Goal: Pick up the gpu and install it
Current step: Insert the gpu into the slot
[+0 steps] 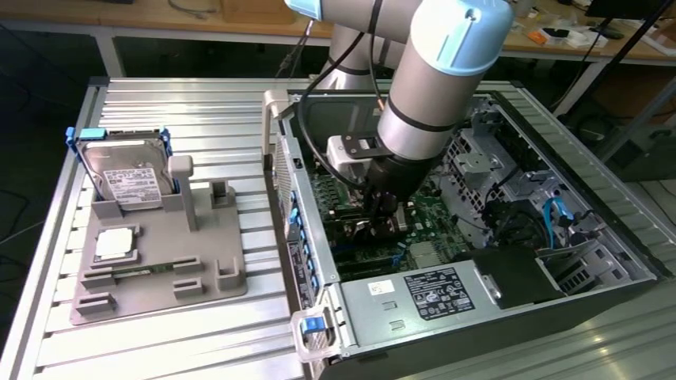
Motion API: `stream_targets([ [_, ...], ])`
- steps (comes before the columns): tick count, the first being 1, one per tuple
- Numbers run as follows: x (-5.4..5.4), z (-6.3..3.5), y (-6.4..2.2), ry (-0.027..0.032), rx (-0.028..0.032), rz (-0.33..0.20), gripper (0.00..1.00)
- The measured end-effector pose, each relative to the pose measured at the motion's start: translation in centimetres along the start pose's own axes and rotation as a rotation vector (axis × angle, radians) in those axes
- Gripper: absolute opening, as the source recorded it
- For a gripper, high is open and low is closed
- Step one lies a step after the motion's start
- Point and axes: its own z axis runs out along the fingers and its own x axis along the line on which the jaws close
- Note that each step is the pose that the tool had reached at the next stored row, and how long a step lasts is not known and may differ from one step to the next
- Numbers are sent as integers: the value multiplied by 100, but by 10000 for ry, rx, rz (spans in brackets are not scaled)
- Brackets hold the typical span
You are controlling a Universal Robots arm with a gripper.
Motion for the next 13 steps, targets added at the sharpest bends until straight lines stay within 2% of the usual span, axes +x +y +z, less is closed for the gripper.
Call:
stream_targets([
  [6, 0, -14, 1, 6, -3, 1, 34],
  [13, -2, -117, 2, 2, 0, 1, 34],
])
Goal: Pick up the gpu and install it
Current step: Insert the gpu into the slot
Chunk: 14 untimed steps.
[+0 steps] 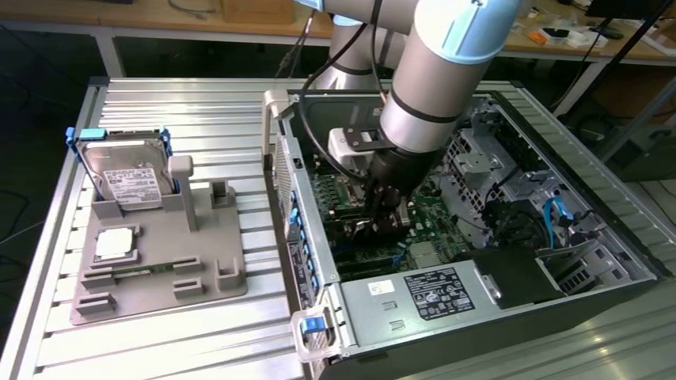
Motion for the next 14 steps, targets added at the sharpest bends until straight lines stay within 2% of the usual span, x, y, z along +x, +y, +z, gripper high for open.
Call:
stream_targets([
  [9, -4, -128, 1, 0, 0, 0, 34],
  [14, -11, -139, 2, -5, 8, 0, 34],
])
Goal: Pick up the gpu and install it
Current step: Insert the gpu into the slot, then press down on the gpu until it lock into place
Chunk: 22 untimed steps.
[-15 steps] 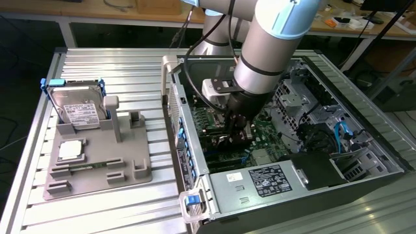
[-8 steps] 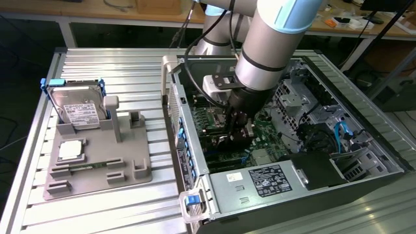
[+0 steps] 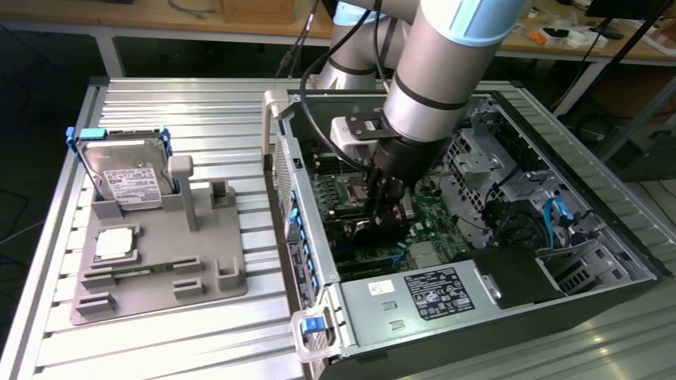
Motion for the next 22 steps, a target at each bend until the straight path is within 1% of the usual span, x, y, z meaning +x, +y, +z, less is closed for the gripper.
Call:
stream_targets([
  [2, -18, 0, -1, 0, 0, 0, 32],
  [3, -19, 0, -1, 0, 0, 0, 26],
  [4, -19, 0, -1, 0, 0, -1, 26],
  [6, -21, 1, -2, -1, 1, -1, 13],
  [7, -21, 0, -3, -1, 1, 0, 13],
  [8, -22, 1, -4, -1, 1, 0, 11],
  [22, -22, 0, -4, -3, 2, 0, 11],
])
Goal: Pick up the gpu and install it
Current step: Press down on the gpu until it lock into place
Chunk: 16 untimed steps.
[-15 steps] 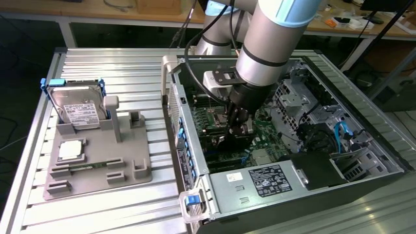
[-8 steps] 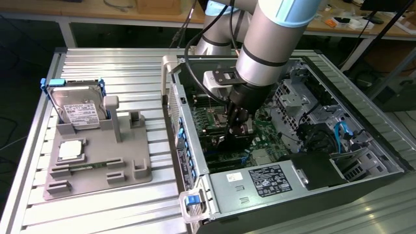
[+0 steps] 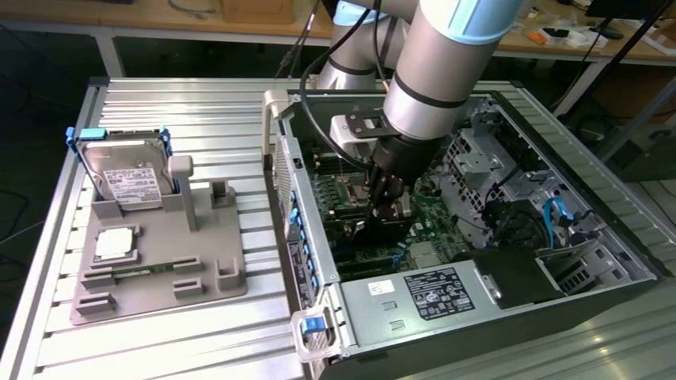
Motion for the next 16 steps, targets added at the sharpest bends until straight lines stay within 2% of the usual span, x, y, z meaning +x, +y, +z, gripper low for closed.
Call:
stream_targets([
  [3, 0, 0, 22, 1, 3, 0, 11],
  [7, 0, 1, 130, -1, 83, -2, 11],
  [11, 1, 2, 211, 0, 117, -2, 11],
  [14, 1, 3, 332, 0, 161, -2, 11],
  [16, 2, 3, 380, 0, 176, -3, 11],
])
